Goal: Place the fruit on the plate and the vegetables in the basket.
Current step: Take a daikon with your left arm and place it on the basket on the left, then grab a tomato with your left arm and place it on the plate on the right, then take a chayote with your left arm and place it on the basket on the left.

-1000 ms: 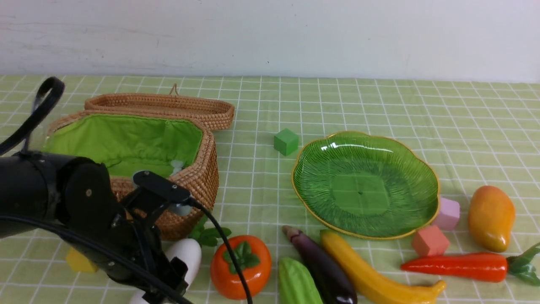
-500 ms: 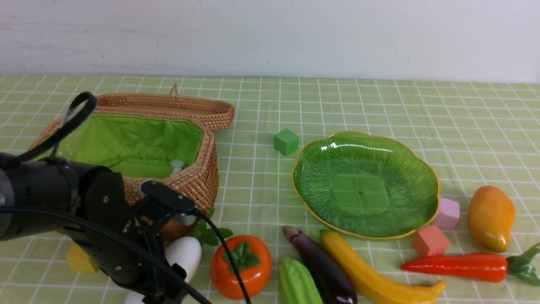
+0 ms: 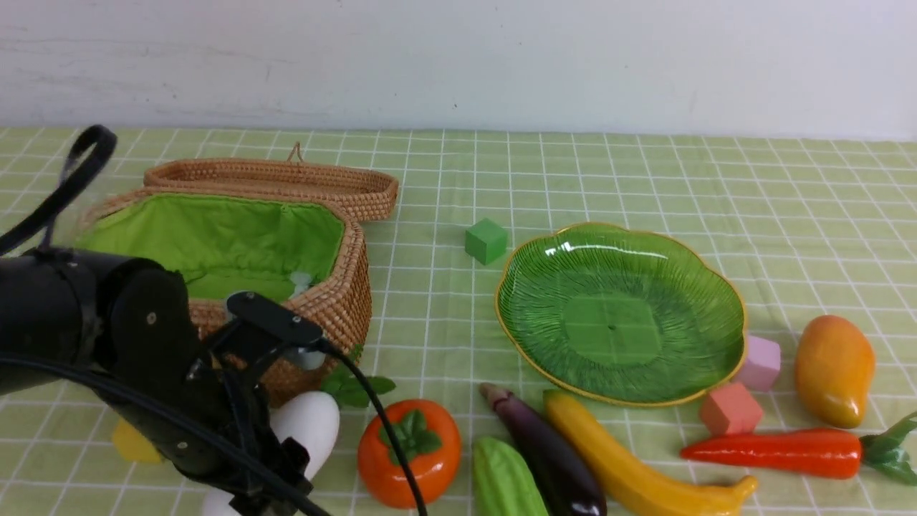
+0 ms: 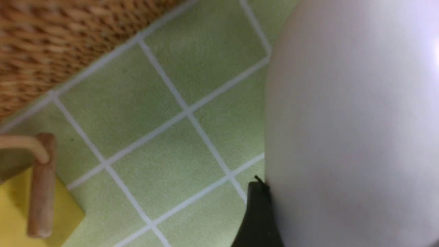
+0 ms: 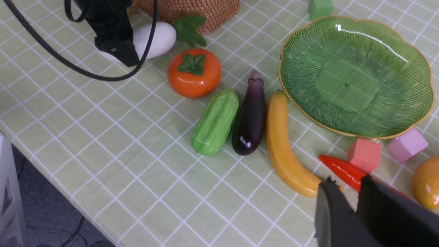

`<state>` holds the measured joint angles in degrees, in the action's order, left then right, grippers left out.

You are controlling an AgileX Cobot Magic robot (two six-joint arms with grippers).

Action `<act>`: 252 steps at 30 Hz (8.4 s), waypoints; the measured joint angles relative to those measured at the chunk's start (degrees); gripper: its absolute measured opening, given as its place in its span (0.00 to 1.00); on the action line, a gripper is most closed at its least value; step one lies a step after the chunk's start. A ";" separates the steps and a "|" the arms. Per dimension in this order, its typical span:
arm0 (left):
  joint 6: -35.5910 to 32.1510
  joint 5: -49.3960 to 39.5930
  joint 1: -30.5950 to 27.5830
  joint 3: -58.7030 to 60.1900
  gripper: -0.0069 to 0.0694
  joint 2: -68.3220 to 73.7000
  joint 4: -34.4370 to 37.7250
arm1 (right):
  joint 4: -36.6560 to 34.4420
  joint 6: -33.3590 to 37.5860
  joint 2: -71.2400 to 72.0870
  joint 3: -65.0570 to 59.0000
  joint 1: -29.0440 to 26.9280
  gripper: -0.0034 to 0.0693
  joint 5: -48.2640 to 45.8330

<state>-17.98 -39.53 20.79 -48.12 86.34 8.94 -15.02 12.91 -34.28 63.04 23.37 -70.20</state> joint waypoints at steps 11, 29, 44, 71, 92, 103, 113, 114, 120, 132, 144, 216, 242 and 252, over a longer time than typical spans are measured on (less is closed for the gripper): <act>-4.68 -7.17 0.02 0.00 0.77 -9.90 4.89 | -1.15 0.00 0.00 0.00 0.00 0.23 0.00; -11.89 -1.17 0.02 0.00 0.77 -29.51 -2.74 | -3.53 1.04 0.00 0.00 0.00 0.24 7.23; -12.28 5.90 -5.56 -13.23 0.77 -9.83 -28.53 | -10.62 7.39 0.00 0.00 0.00 0.24 10.65; -0.30 12.45 -8.14 -15.51 0.96 0.56 -46.11 | -11.23 7.56 0.00 0.00 0.00 0.24 8.81; 17.98 -9.47 -4.71 -15.51 0.07 -13.63 -7.96 | -11.16 7.36 0.00 0.00 0.00 0.26 5.47; 21.24 -19.16 15.99 -15.51 0.07 -13.58 -6.05 | -9.86 2.28 0.00 0.00 0.00 0.26 -1.69; 22.86 -13.70 25.51 -15.51 0.26 -3.48 -10.09 | -9.86 1.37 0.00 0.00 0.00 0.26 -2.37; 22.86 -12.31 25.51 -15.51 0.36 -2.10 -11.56 | -9.86 1.37 0.00 0.00 0.00 0.26 -2.37; 23.16 -4.60 25.52 -15.51 0.82 2.88 -16.56 | -9.86 1.37 0.00 0.00 0.00 0.26 -2.37; 23.33 -1.50 25.52 -15.51 0.95 10.27 -19.98 | -9.51 1.37 0.00 0.00 0.00 0.26 -2.37; 23.33 -1.32 25.52 -16.09 0.92 14.25 -23.96 | -8.78 1.43 0.00 0.00 0.00 0.26 -2.37; 2.31 8.69 25.57 -58.83 0.69 39.47 -22.78 | 7.09 -14.74 0.00 0.00 0.00 0.29 -2.37; 29.31 -28.43 25.68 -57.46 0.07 13.52 -15.33 | 6.86 -11.97 0.00 0.00 0.00 0.31 -2.37; 40.04 -29.41 31.62 -37.21 0.08 11.30 -11.20 | 6.74 -11.68 0.00 0.00 0.00 0.31 -2.37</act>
<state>22.06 -68.94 52.41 -85.33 97.63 -2.25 -8.28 1.23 -34.28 63.04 23.37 -72.57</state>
